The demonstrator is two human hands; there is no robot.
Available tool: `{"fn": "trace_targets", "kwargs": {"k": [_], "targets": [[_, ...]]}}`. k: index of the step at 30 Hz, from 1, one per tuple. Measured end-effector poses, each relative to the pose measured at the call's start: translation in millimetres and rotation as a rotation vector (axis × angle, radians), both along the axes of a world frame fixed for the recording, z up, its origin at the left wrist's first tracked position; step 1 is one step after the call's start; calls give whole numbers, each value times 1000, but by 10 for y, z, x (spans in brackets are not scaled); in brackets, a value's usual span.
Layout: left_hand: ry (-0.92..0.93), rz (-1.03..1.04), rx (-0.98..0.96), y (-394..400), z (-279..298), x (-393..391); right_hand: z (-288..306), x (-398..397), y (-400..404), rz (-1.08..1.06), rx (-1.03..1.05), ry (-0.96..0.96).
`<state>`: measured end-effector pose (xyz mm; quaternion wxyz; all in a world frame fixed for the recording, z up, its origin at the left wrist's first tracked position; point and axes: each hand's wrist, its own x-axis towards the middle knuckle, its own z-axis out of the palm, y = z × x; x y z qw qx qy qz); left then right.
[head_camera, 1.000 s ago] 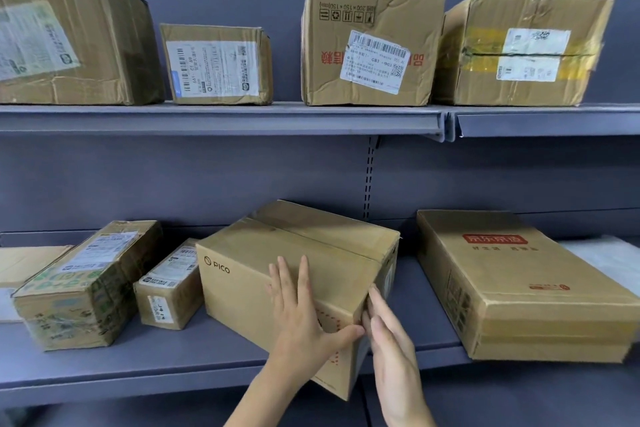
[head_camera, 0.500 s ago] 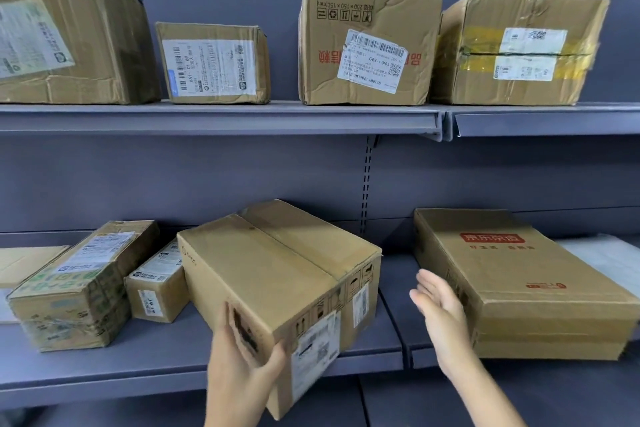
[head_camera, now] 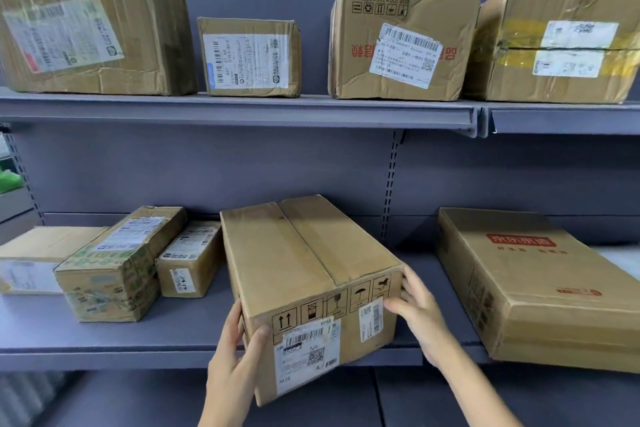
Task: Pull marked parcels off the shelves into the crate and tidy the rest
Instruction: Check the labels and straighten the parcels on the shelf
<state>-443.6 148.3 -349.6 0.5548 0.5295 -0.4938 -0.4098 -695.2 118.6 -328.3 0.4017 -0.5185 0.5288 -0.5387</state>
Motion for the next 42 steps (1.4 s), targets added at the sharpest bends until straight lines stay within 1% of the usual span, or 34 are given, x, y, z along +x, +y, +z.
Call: {"fn": "trace_targets", "kwargs": {"k": [2, 5, 8, 10, 12, 16, 19, 23, 31, 33, 37, 40, 42], "targets": [[79, -22, -15, 37, 96, 20, -14, -3, 187, -22, -57, -20], [176, -29, -98, 37, 297, 34, 2, -7, 436, -50, -169, -27], [189, -30, -152, -1, 511, 40, 116, 23, 609, -50, -272, -17], [198, -75, -158, -22, 637, 49, 211, 41, 670, -49, -314, 0], [166, -128, -165, -24, 729, 57, 321, 46, 699, -25, -325, 18], [90, -186, -194, -55, 816, 94, 524, 37, 672, 32, -312, 3], [9, -241, -209, -122, 932, 127, 719, 13, 586, 36, -303, -50], [-22, -292, -230, -251, 1028, 173, 919, -20, 440, 0, -279, -57], [16, -263, -275, -363, 1030, 132, 889, 17, 338, -113, -276, 101], [12, -256, -271, -374, 1035, 128, 846, 14, 353, -110, -262, 131], [-43, -224, -265, -414, 980, 129, 731, 49, 392, 50, -117, 203], [-89, -201, -242, -457, 913, 155, 663, 70, 342, 12, -103, 240], [-152, -179, -245, -463, 869, 166, 626, 84, 280, -24, -94, 270]]}}
